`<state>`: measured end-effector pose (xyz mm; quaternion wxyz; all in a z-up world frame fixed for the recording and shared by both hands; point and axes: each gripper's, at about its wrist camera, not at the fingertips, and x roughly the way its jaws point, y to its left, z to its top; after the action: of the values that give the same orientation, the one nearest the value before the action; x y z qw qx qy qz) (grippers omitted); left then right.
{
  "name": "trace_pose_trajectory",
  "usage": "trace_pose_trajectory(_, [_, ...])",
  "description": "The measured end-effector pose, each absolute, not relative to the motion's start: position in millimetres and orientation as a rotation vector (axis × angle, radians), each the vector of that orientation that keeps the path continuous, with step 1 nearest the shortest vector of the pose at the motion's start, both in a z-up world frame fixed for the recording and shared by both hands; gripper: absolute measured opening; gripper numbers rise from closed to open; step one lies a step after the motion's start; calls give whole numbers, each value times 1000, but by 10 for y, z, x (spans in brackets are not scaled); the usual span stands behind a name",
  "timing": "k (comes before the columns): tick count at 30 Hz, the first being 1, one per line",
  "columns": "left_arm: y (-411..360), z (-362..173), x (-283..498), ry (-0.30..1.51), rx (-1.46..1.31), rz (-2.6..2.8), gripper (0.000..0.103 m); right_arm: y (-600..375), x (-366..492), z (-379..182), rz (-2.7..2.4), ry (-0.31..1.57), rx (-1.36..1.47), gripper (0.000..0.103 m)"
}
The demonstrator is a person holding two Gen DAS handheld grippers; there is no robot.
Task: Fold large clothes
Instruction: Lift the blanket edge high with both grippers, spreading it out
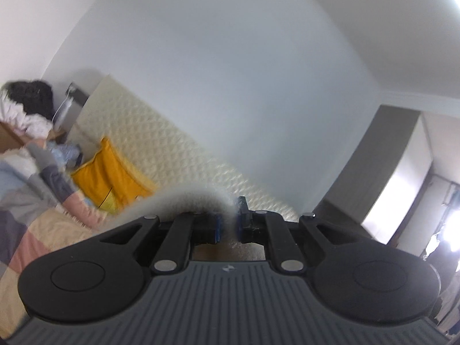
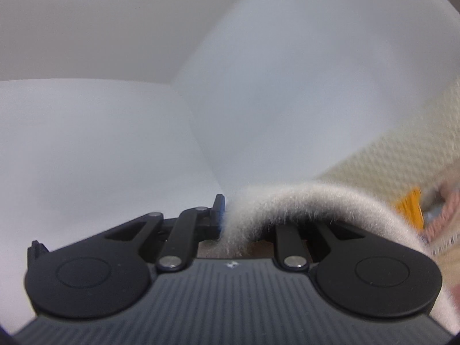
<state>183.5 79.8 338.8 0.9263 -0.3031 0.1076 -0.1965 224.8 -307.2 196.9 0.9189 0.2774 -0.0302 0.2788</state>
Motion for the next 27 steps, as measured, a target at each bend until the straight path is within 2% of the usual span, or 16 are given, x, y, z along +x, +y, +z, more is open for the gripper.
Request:
trace_pose_trajectory(10, [659,1334,3712,520,-623,-296,13,-3015,4055,537,380,257,487,19])
trace_pose_trajectory(16, [664,0,5242,642,-615,-280,13,-2969,5284,-446,307,398,474,19])
trace_pose_trajectory(20, [617,-710,6026,709,-619,-282,13,-2941,5442,-945,243,447,470,19])
trace_pose_trajectory(27, [617,-1705,6809,863,-645,-244,13,-2963,6080,-1828,175,596,531,19])
